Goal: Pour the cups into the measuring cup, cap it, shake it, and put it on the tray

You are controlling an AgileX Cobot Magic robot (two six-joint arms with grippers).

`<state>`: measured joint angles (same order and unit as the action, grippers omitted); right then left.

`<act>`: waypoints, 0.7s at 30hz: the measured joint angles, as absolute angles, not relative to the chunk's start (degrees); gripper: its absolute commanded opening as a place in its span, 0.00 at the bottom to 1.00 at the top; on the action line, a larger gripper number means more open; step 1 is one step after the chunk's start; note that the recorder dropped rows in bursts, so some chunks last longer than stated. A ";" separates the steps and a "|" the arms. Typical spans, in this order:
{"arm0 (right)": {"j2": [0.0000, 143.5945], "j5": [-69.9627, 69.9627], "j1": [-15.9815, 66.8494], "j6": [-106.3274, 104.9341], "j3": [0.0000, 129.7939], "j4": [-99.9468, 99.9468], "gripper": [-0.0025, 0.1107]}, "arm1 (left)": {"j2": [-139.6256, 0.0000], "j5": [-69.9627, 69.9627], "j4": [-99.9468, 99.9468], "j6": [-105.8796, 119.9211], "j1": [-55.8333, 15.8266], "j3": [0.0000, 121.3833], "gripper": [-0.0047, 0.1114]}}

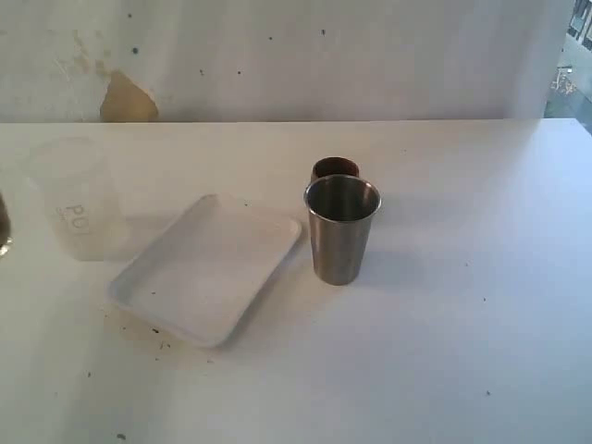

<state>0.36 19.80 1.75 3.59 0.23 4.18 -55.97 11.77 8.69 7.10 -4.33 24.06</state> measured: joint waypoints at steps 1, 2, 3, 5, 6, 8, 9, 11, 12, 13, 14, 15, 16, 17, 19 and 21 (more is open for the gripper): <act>0.36 19.80 1.75 3.59 0.23 4.18 0.02 | -56.20 10.21 8.80 8.94 -2.16 25.00 0.04; 0.36 19.80 1.75 3.59 0.23 4.18 0.02 | -56.45 8.87 8.79 11.04 -0.48 25.76 0.04; 0.36 19.80 1.75 3.59 0.23 4.18 0.02 | -56.73 7.74 8.79 13.35 1.58 26.69 0.04; 0.36 19.80 1.75 3.59 0.23 4.18 0.02 | -57.58 6.85 8.79 16.85 5.40 28.12 0.04; 0.36 19.80 1.75 3.69 0.23 4.18 0.02 | -58.19 6.84 8.90 18.35 7.06 28.65 0.04; 0.36 19.80 1.75 3.69 0.23 4.18 0.02 | -59.78 8.07 8.90 20.58 9.26 29.08 0.04; 0.36 19.80 1.75 3.69 0.23 4.18 0.02 | -60.90 9.25 8.90 21.63 10.01 29.21 0.04; 0.36 19.80 1.75 3.69 0.23 4.18 0.02 | -63.74 11.69 8.90 23.46 10.86 29.30 0.04; 0.36 19.80 1.75 3.69 0.23 4.18 0.02 | -65.01 12.91 8.90 24.08 10.89 29.43 0.04; 0.36 19.80 1.75 3.69 0.23 4.18 0.02 | -66.60 13.99 8.90 24.37 10.98 29.43 0.04; 0.36 19.80 1.75 3.69 0.23 4.18 0.02 | -68.21 15.06 8.90 24.37 10.98 29.43 0.04; 0.36 19.80 1.75 3.69 0.23 4.18 0.02 | -69.49 15.88 8.90 24.26 10.98 29.45 0.04; 0.36 19.80 1.75 3.69 0.23 4.18 0.02 | -71.08 16.97 8.90 23.71 10.98 29.45 0.04; 0.36 19.80 1.75 3.69 0.23 4.18 0.02 | -72.67 18.13 8.90 23.03 10.98 29.55 0.04; 0.36 19.80 1.75 3.69 0.23 4.18 0.02 | -76.73 21.56 8.90 21.58 10.98 29.55 0.04; 0.36 19.80 1.75 3.69 0.23 4.18 0.02 | -80.54 24.67 7.60 21.43 10.98 29.89 0.04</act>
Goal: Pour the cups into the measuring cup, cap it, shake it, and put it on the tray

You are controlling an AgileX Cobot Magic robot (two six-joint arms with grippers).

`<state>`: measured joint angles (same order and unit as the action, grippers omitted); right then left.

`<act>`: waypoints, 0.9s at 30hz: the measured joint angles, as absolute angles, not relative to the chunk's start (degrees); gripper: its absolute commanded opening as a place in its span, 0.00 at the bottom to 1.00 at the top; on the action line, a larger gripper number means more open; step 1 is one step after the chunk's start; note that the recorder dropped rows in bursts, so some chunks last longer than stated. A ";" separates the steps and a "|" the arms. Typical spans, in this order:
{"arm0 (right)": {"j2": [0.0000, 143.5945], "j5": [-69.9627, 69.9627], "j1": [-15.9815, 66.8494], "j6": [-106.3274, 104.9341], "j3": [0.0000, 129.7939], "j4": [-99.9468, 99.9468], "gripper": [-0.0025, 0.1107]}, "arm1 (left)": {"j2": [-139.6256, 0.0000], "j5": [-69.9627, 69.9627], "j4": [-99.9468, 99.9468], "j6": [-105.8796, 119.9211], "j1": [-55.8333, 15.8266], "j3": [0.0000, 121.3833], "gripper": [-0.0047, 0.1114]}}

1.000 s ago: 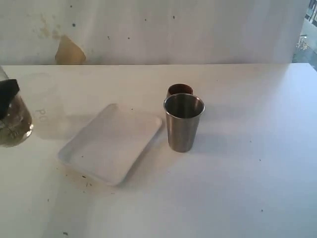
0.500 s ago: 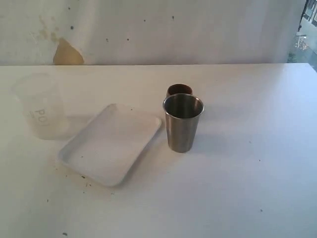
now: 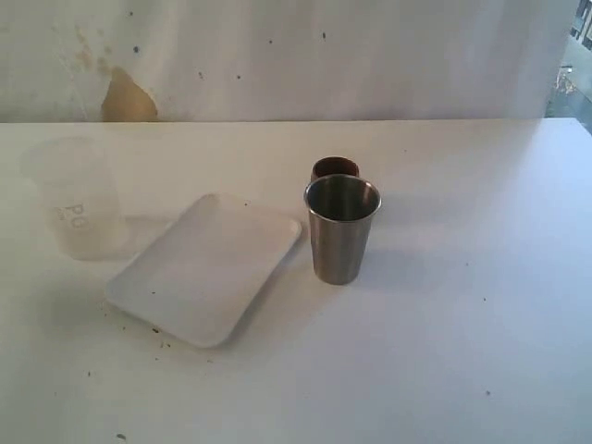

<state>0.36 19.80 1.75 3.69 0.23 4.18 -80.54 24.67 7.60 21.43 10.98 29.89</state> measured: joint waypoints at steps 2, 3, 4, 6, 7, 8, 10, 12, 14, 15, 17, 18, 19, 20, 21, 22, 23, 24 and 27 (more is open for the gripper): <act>0.36 19.80 1.75 3.69 0.23 4.18 0.02 | -84.11 24.10 4.44 24.01 10.98 32.97 0.04; 0.36 19.80 1.75 3.69 0.23 4.18 0.02 | -85.10 23.39 3.71 24.49 10.98 34.15 0.04; 0.36 19.80 1.75 3.69 0.23 4.18 0.02 | -87.35 21.40 2.91 25.23 10.98 37.20 0.04; 0.36 19.80 1.75 3.80 0.23 4.18 0.02 | -90.22 19.75 2.57 28.41 10.98 40.81 0.04; 0.36 19.80 1.75 3.80 0.23 4.18 0.02 | -91.36 19.61 2.57 31.76 10.98 42.22 0.04; 0.36 19.80 1.75 3.80 0.23 4.18 0.02 | -92.42 19.34 2.45 35.25 10.98 43.43 0.04; 0.36 19.80 1.75 3.80 0.23 4.18 0.02 | -94.40 18.84 2.33 42.15 10.98 45.53 0.04; 0.36 19.80 1.75 3.80 0.23 4.18 0.02 | -96.00 18.00 2.33 46.44 10.98 47.40 0.04; 0.36 19.80 1.75 3.80 0.23 4.18 0.02 | -97.23 17.78 2.33 48.71 10.98 49.10 0.04; 0.36 19.80 1.75 3.80 0.23 4.18 0.02 | -97.50 17.78 2.33 49.59 10.98 49.70 0.04; 0.36 19.80 1.75 3.80 0.23 4.18 0.02 | -98.37 17.56 2.33 52.66 10.98 51.31 0.04; 0.36 19.80 1.75 3.80 0.23 4.18 0.02 | -98.70 17.56 2.33 53.74 10.98 51.97 0.04; 0.36 19.80 1.75 3.80 0.23 4.18 0.02 | -98.82 17.56 2.33 54.53 10.98 52.56 0.04; 0.36 19.80 1.75 3.80 0.23 4.18 0.02 | -98.91 17.56 2.33 55.34 10.98 53.00 0.04; 0.36 19.80 1.75 3.80 0.23 4.18 0.02 | -99.06 17.56 2.33 56.34 10.98 53.38 0.04; 0.36 19.80 1.75 3.80 0.23 4.18 0.02 | -99.06 17.56 2.33 57.31 10.98 53.79 0.04; 0.36 19.80 1.75 3.80 0.23 4.18 0.02 | -99.06 17.43 2.33 58.16 10.98 54.19 0.04; 0.36 19.80 1.75 3.80 0.23 4.18 0.02 | -99.06 17.43 2.33 58.74 10.98 54.78 0.04; 0.36 19.80 1.75 3.80 0.23 4.18 0.02 | -99.06 17.35 2.33 59.52 10.98 56.43 0.04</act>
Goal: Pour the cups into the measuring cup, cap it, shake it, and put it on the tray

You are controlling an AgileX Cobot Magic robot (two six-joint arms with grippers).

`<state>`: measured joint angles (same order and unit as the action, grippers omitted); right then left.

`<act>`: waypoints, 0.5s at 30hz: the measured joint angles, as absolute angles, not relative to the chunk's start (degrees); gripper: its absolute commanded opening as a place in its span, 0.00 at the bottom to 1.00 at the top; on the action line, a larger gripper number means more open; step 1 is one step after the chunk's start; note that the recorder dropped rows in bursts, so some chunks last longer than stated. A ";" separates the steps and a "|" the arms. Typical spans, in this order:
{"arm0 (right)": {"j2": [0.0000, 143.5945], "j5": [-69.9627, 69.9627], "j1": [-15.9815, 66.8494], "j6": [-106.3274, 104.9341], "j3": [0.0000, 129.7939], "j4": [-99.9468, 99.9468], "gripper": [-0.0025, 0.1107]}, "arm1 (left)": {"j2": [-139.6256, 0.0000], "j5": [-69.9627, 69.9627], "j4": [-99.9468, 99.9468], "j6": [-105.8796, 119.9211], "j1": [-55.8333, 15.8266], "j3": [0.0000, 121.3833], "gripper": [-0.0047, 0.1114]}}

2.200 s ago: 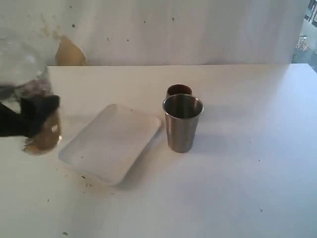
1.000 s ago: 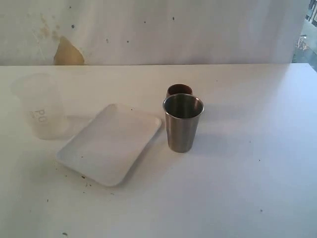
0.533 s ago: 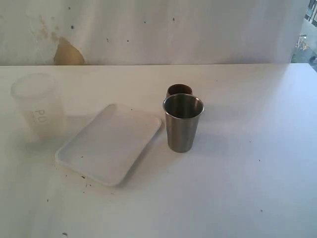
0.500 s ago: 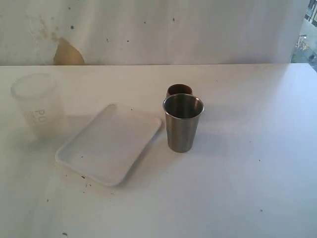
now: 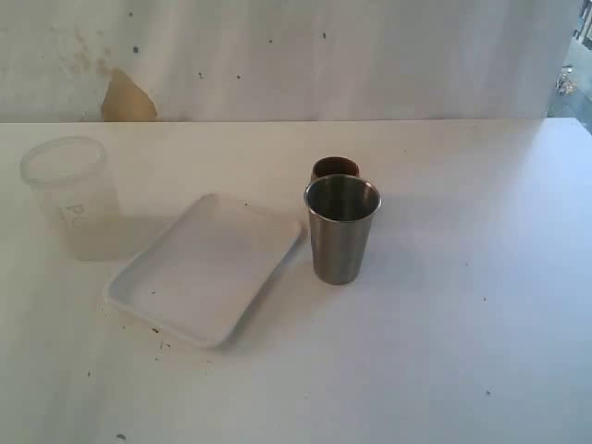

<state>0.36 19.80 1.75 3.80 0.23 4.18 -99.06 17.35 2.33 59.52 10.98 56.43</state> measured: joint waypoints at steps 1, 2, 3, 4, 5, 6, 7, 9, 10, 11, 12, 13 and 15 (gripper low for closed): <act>0.36 19.80 1.75 3.80 0.23 4.18 0.02 | -99.06 17.30 2.33 59.78 10.98 57.01 0.04; 0.36 19.80 1.75 3.80 0.23 4.18 0.02 | -99.09 17.19 2.33 60.22 10.74 57.57 0.04; 0.36 19.80 1.75 3.80 0.23 4.18 0.02 | -99.09 16.88 2.33 60.96 10.56 57.97 0.04; 0.36 19.80 1.75 3.80 0.23 4.18 0.02 | -99.19 16.73 2.33 62.17 10.20 58.28 0.04; 0.36 19.80 1.75 3.80 0.23 4.18 0.02 | -99.18 16.43 2.33 63.48 9.80 58.75 0.04; 0.36 19.80 1.75 3.80 0.23 4.18 0.02 | -99.18 16.36 2.33 64.63 9.53 59.02 0.04; 0.36 19.80 1.75 3.80 0.23 4.18 0.02 | -99.30 16.31 2.33 65.94 9.21 59.18 0.04; 0.36 19.80 1.75 3.80 0.23 4.18 0.02 | -99.65 16.31 2.33 67.79 8.56 59.71 0.04; 0.36 19.80 1.75 3.80 0.23 4.18 0.02 | -99.93 16.31 2.33 68.65 8.58 59.82 0.04; 0.36 19.80 1.75 3.80 0.23 4.18 0.02 | -100.17 16.31 2.22 69.54 8.58 59.82 0.04; 0.36 19.80 1.75 3.80 0.23 4.18 0.02 | -100.36 16.03 2.22 70.44 8.58 59.82 0.04; 0.36 19.80 1.75 3.80 0.23 4.18 0.02 | -100.65 15.98 2.22 71.36 8.58 59.82 0.04; 0.36 19.80 1.75 3.80 0.23 4.18 0.02 | -101.31 15.95 2.22 73.14 8.58 59.82 0.04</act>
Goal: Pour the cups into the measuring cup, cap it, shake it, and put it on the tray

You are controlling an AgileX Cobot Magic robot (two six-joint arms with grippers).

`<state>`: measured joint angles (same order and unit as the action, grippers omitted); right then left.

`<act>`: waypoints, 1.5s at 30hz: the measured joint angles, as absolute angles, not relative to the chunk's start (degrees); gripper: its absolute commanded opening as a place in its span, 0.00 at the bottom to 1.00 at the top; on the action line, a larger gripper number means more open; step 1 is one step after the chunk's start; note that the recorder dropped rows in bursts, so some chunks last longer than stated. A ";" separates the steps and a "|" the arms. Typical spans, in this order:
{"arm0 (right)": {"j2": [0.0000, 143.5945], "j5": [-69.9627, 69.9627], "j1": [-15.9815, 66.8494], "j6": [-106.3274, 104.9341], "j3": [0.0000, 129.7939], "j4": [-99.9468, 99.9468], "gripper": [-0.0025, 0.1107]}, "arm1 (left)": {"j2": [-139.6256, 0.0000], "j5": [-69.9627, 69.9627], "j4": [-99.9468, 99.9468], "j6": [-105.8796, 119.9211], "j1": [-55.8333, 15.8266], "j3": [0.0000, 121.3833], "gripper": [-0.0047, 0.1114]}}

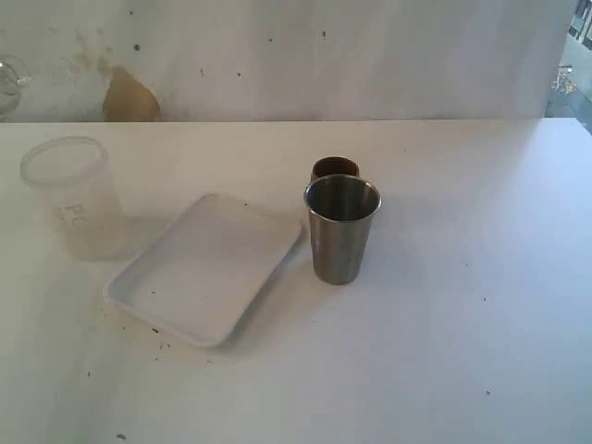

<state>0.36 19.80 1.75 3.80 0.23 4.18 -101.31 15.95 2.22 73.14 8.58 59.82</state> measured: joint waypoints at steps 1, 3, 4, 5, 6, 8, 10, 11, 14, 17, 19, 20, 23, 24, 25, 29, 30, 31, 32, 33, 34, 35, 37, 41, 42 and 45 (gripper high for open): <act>0.36 19.80 1.75 3.80 0.23 4.18 0.02 | -101.64 15.84 2.22 73.90 8.58 59.82 0.04; 0.36 19.80 1.75 3.80 0.23 4.18 0.02 | -102.20 15.84 2.22 74.73 8.58 59.82 0.04; 0.36 19.80 1.75 3.80 0.23 4.18 0.02 | -102.51 15.84 2.22 75.11 8.58 59.82 0.04; 0.36 19.80 1.75 3.80 0.23 4.18 0.02 | -102.79 15.84 2.22 75.38 8.58 59.82 0.04; 0.36 19.80 1.75 3.80 0.23 4.18 0.02 | -103.06 15.84 2.22 75.93 8.58 59.82 0.04; 0.36 19.80 1.75 3.80 0.23 4.18 0.02 | -103.52 15.84 2.22 78.09 8.58 59.82 0.04; 0.36 19.80 1.75 3.80 0.23 4.18 0.02 | -103.69 15.84 2.22 80.51 8.58 59.82 0.04; 0.36 19.80 1.75 3.80 0.23 4.18 0.02 | -103.83 15.84 2.22 81.64 8.58 59.82 0.04; 0.36 19.80 1.75 3.80 0.23 4.18 0.02 | -104.10 15.84 2.22 83.49 8.58 59.82 0.04; 0.36 19.80 1.75 3.80 0.23 4.18 0.02 | -104.10 16.36 2.22 84.39 8.58 59.82 0.04; 0.36 19.80 1.75 3.80 0.23 4.18 0.02 | -104.10 16.93 2.22 85.84 8.58 59.82 0.04; 0.36 19.80 1.75 3.80 0.23 4.18 0.02 | -104.10 17.16 2.22 86.71 8.58 59.82 0.04; 0.36 19.80 1.75 3.80 0.23 4.18 0.02 | -104.10 17.79 2.22 88.58 8.58 59.82 0.04; 0.36 19.80 1.75 3.80 0.23 4.18 0.02 | -104.10 17.87 2.22 88.91 8.58 59.82 0.04; 0.36 19.80 1.75 3.80 0.23 4.18 0.02 | -104.10 17.88 2.22 89.55 8.58 59.82 0.04; 0.36 19.80 1.75 3.80 0.23 4.18 0.02 | -104.10 17.97 2.22 91.97 8.58 59.82 0.04; 0.36 19.80 1.75 3.80 0.23 4.18 0.02 | -104.10 18.02 2.22 92.48 8.58 59.82 0.04; 0.36 19.80 1.75 3.80 0.23 4.18 0.02 | -104.10 18.11 2.22 92.97 8.58 59.82 0.04; 0.36 19.80 1.75 3.80 0.23 4.18 0.02 | -104.10 18.11 2.22 93.39 8.58 59.82 0.04; 0.36 19.80 1.75 3.80 0.23 4.18 0.02 | -104.10 18.15 2.22 93.66 8.58 59.82 0.04; 0.36 19.80 1.75 3.80 0.23 4.18 0.02 | -104.10 18.24 2.22 93.96 8.58 59.82 0.04; 0.36 19.80 1.75 3.80 0.23 4.18 0.02 | -104.10 18.29 2.22 94.22 8.58 59.82 0.04; 0.36 19.80 1.75 3.80 0.23 4.18 0.02 | -104.10 18.43 2.22 94.45 8.58 59.82 0.04; 0.36 19.80 1.75 3.80 0.23 4.18 0.02 | -104.10 19.43 2.22 94.71 8.58 59.82 0.04; 0.36 19.80 1.75 3.80 0.23 4.18 0.02 | -104.10 19.59 2.22 94.71 8.58 59.91 0.04; 0.36 19.80 1.75 3.80 0.23 4.18 0.02 | -104.10 20.19 2.22 94.83 8.58 59.91 0.04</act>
<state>0.36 19.80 1.75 3.80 0.23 4.18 -104.10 20.19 2.22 94.83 8.58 59.91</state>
